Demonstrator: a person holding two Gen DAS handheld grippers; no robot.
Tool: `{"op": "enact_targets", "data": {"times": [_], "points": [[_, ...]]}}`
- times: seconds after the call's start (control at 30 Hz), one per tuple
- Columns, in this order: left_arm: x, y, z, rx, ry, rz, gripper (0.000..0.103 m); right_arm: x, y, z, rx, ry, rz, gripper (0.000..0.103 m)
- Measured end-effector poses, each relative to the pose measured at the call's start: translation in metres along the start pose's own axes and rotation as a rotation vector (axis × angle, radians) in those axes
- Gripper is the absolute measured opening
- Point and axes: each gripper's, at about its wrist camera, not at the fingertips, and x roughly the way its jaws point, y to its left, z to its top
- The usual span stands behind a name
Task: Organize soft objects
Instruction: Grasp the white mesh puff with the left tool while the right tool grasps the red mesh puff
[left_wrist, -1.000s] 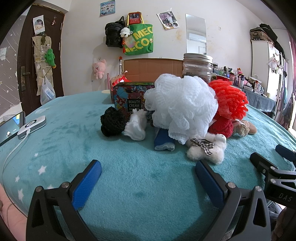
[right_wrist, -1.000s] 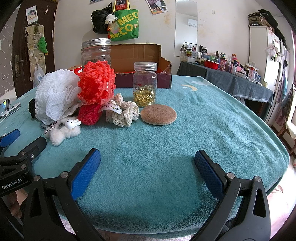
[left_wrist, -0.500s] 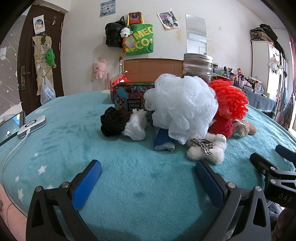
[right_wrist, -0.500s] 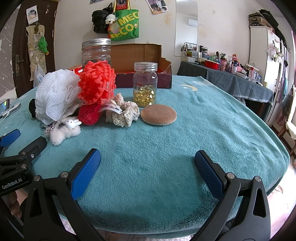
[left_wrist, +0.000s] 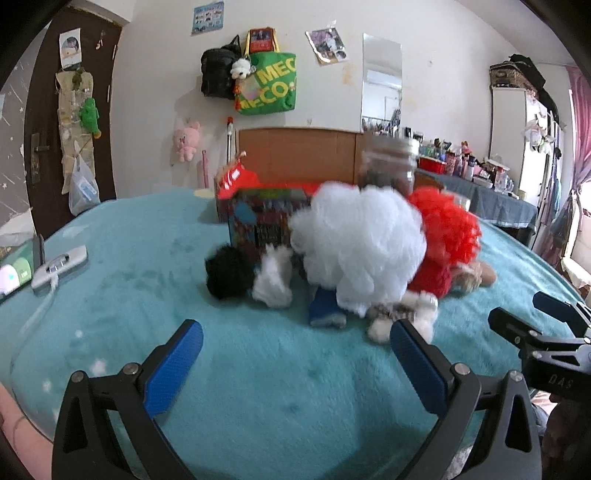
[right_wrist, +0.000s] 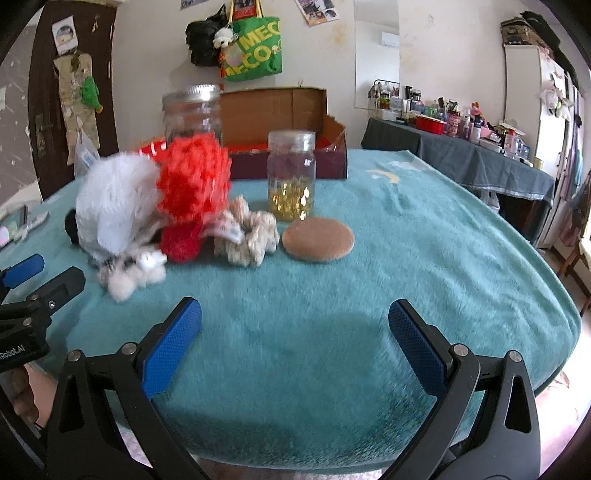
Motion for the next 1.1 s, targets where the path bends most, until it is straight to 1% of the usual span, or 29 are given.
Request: {"op": "enact_targets", "data": {"times": [0.1, 0.23, 0.37, 0.47, 0.5, 0.53, 0.63, 0.73, 0.77, 0.8, 0.83, 0.87, 0.9, 0.93, 0.97, 1.0, 1.03, 1.07, 1.1], "points": [[-0.004, 0.003, 0.011, 0.004, -0.017, -0.021, 0.103, -0.003, 0.000, 0.011, -0.012, -0.021, -0.004, 0.103], [-0.005, 0.009, 0.027, -0.002, -0.024, -0.061, 0.103, -0.006, -0.003, 0.028, -0.004, -0.050, 0.015, 0.103], [-0.004, 0.010, 0.047, 0.007, -0.024, -0.130, 0.103, -0.003, -0.007, 0.051, 0.000, -0.065, 0.080, 0.103], [0.001, 0.008, 0.059, 0.022, -0.016, -0.181, 0.103, 0.004, -0.011, 0.070, 0.001, -0.056, 0.174, 0.103], [0.004, 0.007, 0.063, 0.027, -0.011, -0.196, 0.103, 0.009, -0.012, 0.077, 0.001, -0.043, 0.223, 0.103], [0.008, 0.006, 0.067, 0.035, -0.001, -0.218, 0.103, 0.016, -0.013, 0.084, 0.005, -0.019, 0.279, 0.103], [0.018, 0.002, 0.078, 0.046, 0.035, -0.276, 0.103, 0.036, -0.016, 0.097, 0.028, 0.047, 0.399, 0.103], [0.030, -0.001, 0.082, 0.050, 0.070, -0.292, 0.103, 0.051, -0.012, 0.101, 0.020, 0.090, 0.465, 0.103], [0.034, -0.002, 0.082, 0.057, 0.081, -0.291, 0.102, 0.055, -0.010, 0.102, 0.011, 0.103, 0.488, 0.099], [0.037, -0.004, 0.082, 0.064, 0.090, -0.289, 0.100, 0.059, -0.008, 0.102, 0.007, 0.117, 0.510, 0.097], [0.041, -0.006, 0.081, 0.077, 0.105, -0.291, 0.097, 0.065, -0.007, 0.102, 0.006, 0.139, 0.538, 0.093], [0.043, -0.007, 0.080, 0.086, 0.118, -0.299, 0.089, 0.069, -0.007, 0.100, 0.011, 0.159, 0.563, 0.087], [0.046, -0.009, 0.078, 0.095, 0.135, -0.305, 0.086, 0.071, -0.006, 0.098, 0.018, 0.176, 0.587, 0.082], [0.048, -0.010, 0.076, 0.101, 0.148, -0.313, 0.085, 0.077, -0.006, 0.097, 0.030, 0.204, 0.622, 0.069], [0.049, -0.011, 0.074, 0.105, 0.151, -0.322, 0.080, 0.080, -0.007, 0.092, 0.041, 0.221, 0.644, 0.052], [0.049, -0.012, 0.073, 0.111, 0.152, -0.331, 0.073, 0.082, -0.008, 0.090, 0.053, 0.230, 0.660, 0.045], [0.048, -0.012, 0.071, 0.114, 0.151, -0.333, 0.071, 0.082, -0.010, 0.089, 0.066, 0.233, 0.669, 0.045], [0.047, -0.012, 0.070, 0.113, 0.150, -0.335, 0.064, 0.080, -0.013, 0.087, 0.077, 0.223, 0.671, 0.042], [0.046, -0.012, 0.070, 0.114, 0.148, -0.337, 0.060, 0.077, -0.015, 0.087, 0.080, 0.210, 0.670, 0.041]]}}
